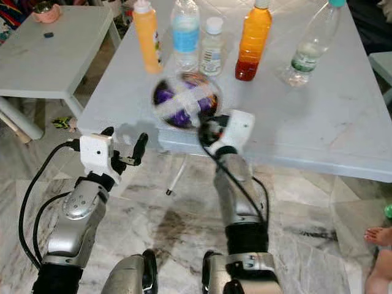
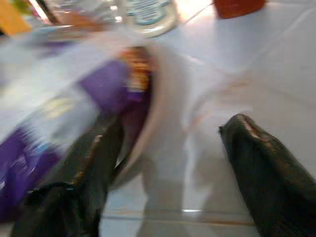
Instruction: Restocking fridge
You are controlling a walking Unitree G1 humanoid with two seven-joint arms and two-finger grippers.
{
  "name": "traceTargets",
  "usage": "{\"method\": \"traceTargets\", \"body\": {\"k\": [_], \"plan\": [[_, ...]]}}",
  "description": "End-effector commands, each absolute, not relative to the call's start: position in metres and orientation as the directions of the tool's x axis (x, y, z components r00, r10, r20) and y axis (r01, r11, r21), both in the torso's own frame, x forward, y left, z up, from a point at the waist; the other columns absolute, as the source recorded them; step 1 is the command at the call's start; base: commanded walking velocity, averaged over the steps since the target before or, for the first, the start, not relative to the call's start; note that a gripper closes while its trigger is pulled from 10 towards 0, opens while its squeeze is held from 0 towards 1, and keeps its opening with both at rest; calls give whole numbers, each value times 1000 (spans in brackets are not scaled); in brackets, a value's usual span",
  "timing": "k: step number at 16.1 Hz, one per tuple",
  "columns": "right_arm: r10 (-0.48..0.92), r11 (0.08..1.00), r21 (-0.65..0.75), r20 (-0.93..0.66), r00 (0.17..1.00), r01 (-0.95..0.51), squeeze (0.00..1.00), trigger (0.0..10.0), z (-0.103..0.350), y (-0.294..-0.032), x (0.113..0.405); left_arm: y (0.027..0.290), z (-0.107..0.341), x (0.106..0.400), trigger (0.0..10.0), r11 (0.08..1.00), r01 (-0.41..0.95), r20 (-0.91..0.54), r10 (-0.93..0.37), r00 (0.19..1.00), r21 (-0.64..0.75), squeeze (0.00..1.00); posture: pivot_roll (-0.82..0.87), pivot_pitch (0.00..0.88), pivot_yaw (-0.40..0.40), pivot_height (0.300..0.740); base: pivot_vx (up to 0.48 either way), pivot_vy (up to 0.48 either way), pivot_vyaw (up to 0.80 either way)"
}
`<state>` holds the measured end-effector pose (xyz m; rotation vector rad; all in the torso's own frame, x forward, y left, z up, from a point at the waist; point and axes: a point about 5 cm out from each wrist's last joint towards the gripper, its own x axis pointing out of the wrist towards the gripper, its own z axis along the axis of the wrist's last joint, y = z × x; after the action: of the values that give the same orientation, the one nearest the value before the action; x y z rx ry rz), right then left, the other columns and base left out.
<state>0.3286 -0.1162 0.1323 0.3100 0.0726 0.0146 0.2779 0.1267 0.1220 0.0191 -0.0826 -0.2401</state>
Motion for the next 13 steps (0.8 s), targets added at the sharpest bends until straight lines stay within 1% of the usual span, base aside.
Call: {"method": "traceTargets", "body": {"k": [1,5,7,8,9,10,11,12,13], "plan": [[-42,954,292,-112,993,73,0,0,126,-132,330,128,121,277,10000,972,231,69,-233,970,36,0,16,199,29,740,0,0,0],[-97,956,269,-88,991,118,0,157,136,-148,338,127,121,279,10000,972,232,72,-234,970,36,0,18,195,30,740,0,0,0],[-122,952,274,-80,989,139,0,0,140,-152,341,128,121,279,10000,972,230,72,-232,970,38,0,22,192,32,740,0,0,0],[-131,949,277,-77,988,148,0,196,141,-153,342,129,121,279,10000,973,230,73,-232,970,39,0,23,192,32,740,0,0,0],[-133,949,279,-76,988,149,0,980,142,-153,343,129,122,279,10000,973,229,74,-232,970,40,0,24,191,32,740,0,0,0],[-137,948,279,-75,988,153,0,3098,143,-154,344,129,122,280,10000,973,229,75,-231,970,40,0,24,189,32,740,0,0,0],[-139,948,280,-74,988,154,0,4980,144,-154,345,129,122,280,10000,973,228,77,-231,970,41,0,24,188,32,740,0,0,0],[-135,948,282,-70,988,150,0,10000,145,-155,345,129,122,280,10000,973,229,77,-231,970,41,0,24,186,31,740,0,0,0],[-124,948,287,-71,990,139,0,10000,146,-155,346,129,122,280,10000,973,229,77,-232,970,41,0,23,185,30,740,0,0,0]]}}
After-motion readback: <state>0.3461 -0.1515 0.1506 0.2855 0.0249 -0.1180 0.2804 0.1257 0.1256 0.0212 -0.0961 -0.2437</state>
